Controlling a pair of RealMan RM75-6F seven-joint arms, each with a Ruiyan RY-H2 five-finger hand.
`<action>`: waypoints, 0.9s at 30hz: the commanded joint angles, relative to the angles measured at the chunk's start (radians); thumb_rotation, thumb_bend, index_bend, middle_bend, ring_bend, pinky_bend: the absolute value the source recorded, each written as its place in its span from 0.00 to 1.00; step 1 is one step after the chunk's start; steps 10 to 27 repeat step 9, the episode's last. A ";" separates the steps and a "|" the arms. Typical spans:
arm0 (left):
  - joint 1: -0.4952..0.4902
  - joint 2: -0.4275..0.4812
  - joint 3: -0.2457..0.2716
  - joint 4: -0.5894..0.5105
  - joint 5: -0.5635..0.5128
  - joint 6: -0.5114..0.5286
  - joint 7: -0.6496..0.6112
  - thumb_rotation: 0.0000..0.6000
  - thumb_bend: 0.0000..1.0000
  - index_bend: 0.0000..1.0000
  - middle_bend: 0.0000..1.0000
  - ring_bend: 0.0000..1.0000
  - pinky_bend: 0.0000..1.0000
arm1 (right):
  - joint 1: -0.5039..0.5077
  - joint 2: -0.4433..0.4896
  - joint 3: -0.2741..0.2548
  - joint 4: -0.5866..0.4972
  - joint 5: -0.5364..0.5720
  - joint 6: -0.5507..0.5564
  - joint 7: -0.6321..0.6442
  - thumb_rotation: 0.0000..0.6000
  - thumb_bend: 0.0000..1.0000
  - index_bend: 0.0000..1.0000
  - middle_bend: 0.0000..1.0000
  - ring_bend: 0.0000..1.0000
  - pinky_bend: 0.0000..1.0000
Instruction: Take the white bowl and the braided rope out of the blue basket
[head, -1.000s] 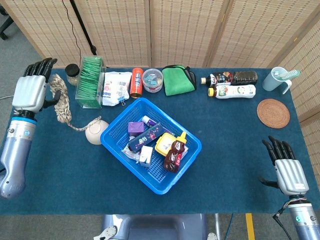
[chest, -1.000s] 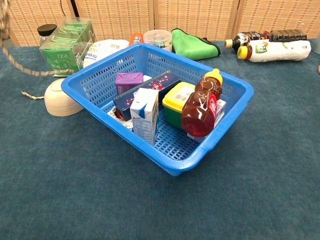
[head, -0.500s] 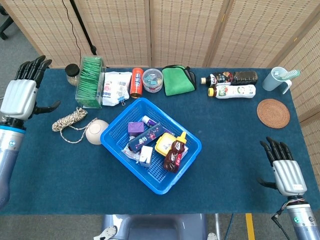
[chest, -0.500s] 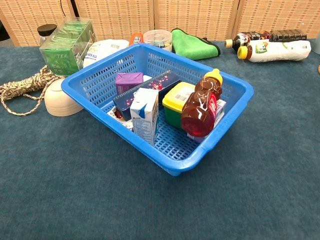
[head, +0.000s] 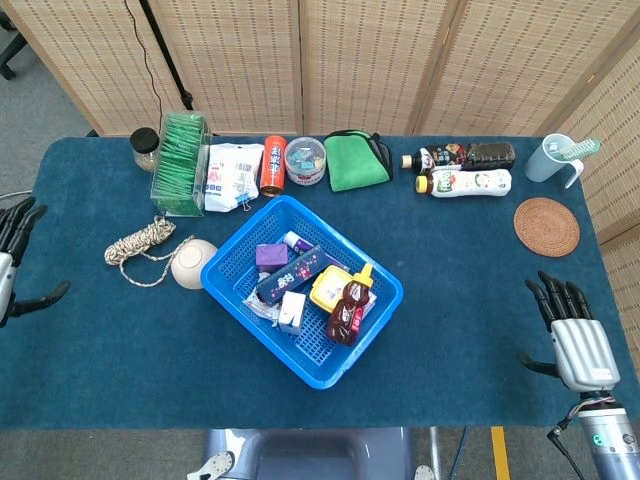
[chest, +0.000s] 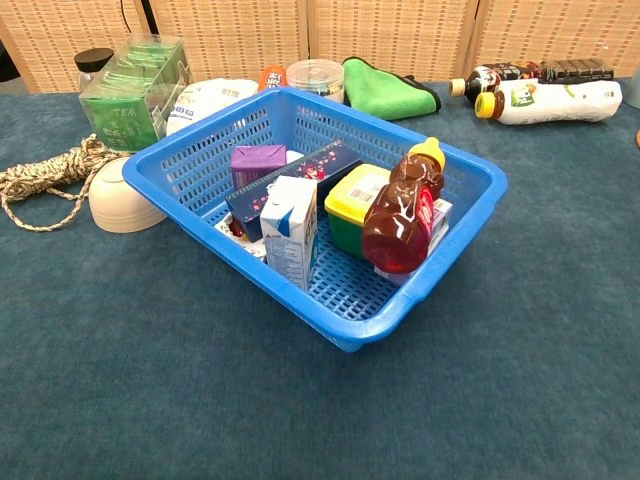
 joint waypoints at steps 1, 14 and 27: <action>0.107 -0.078 0.089 0.062 0.049 0.090 -0.028 1.00 0.20 0.00 0.00 0.00 0.00 | -0.003 -0.015 0.010 0.017 -0.011 0.025 0.004 1.00 0.00 0.00 0.00 0.00 0.00; 0.173 -0.143 0.132 0.089 0.048 0.106 0.006 1.00 0.21 0.00 0.00 0.00 0.00 | -0.016 -0.056 0.034 0.067 -0.025 0.097 -0.011 1.00 0.00 0.00 0.00 0.00 0.00; 0.173 -0.143 0.132 0.089 0.048 0.106 0.006 1.00 0.21 0.00 0.00 0.00 0.00 | -0.016 -0.056 0.034 0.067 -0.025 0.097 -0.011 1.00 0.00 0.00 0.00 0.00 0.00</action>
